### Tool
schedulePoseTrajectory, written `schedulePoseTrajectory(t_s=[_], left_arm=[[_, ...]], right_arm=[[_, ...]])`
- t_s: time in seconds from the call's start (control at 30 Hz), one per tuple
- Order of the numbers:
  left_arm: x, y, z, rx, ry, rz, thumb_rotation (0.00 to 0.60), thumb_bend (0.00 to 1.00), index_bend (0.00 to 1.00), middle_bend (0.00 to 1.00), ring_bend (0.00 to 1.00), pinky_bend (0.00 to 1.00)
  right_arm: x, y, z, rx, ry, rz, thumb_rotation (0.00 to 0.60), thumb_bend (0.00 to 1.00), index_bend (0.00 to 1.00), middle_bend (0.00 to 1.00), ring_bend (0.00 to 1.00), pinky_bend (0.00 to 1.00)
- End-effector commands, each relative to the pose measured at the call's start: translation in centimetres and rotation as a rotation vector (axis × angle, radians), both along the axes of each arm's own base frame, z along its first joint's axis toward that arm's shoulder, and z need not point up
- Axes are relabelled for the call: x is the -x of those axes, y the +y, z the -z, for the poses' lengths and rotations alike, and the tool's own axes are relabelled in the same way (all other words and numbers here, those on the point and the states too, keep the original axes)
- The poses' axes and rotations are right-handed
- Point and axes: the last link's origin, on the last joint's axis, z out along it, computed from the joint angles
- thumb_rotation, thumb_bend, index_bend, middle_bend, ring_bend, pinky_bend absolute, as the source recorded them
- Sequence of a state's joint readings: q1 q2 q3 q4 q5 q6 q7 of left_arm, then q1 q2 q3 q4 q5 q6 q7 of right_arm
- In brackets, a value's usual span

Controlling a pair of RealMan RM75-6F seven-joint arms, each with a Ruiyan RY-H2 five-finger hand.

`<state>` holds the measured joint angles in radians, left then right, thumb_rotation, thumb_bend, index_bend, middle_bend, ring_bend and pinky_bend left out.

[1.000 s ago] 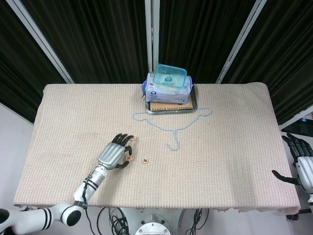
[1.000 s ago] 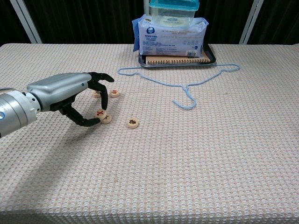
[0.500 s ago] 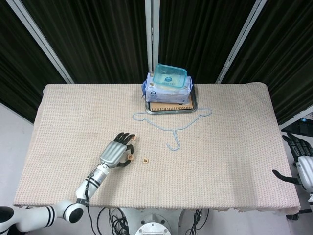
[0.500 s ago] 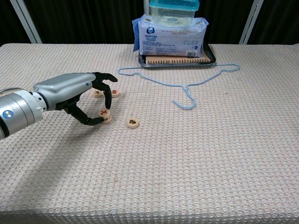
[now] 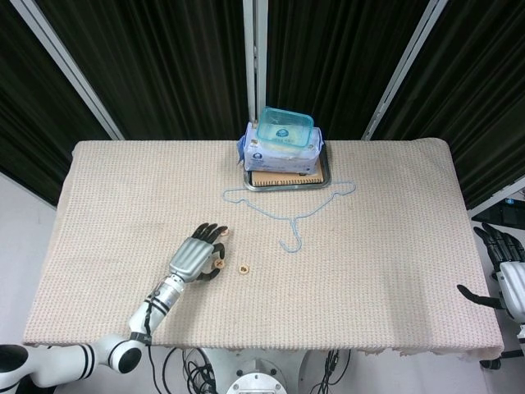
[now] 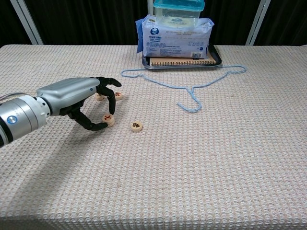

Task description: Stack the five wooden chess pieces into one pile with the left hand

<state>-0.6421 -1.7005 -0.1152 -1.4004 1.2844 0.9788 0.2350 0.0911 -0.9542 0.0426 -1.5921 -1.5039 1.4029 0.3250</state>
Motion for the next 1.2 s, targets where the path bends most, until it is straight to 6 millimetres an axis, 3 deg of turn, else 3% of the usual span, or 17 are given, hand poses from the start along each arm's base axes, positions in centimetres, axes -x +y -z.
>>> schedulePoseTrajectory(t_s=[0.03, 0.47, 0.73, 0.9, 1.2], left_arm=[[0.0, 0.0, 0.1, 0.002, 0.004, 0.002, 0.600, 0.28, 0.46, 0.06, 0.00, 0.00], [-0.2, -0.2, -0.7, -0.012, -0.005, 0.009, 0.600, 0.28, 0.39, 0.06, 0.00, 0.00], [-0.6, 0.5, -4.5, -0.063, -0.005, 0.017, 0.600, 0.28, 0.39, 0.06, 0.00, 0.00], [-0.7, 2.5, -5.9, -0.102, -0.013, -0.017, 0.600, 0.28, 0.39, 0.06, 0.00, 0.00], [-0.1, 6.6, -3.7, -0.079, 0.002, -0.101, 0.600, 0.27, 0.37, 0.06, 0.00, 0.00]], right_arm=[[0.0, 0.0, 0.0, -0.002, 0.001, 0.001, 0.600, 0.10, 0.00, 0.00, 0.00, 0.00], [0.0, 0.0, 0.0, 0.000, 0.003, 0.005, 0.600, 0.10, 0.00, 0.00, 0.00, 0.00], [0.0, 0.0, 0.0, 0.000, 0.003, 0.005, 0.600, 0.10, 0.00, 0.00, 0.00, 0.00], [0.1, -0.1, 0.2, -0.008, 0.007, 0.010, 0.600, 0.10, 0.00, 0.00, 0.00, 0.00], [0.2, -0.2, 0.0, -0.001, 0.011, 0.020, 0.600, 0.10, 0.00, 0.00, 0.00, 0.00]])
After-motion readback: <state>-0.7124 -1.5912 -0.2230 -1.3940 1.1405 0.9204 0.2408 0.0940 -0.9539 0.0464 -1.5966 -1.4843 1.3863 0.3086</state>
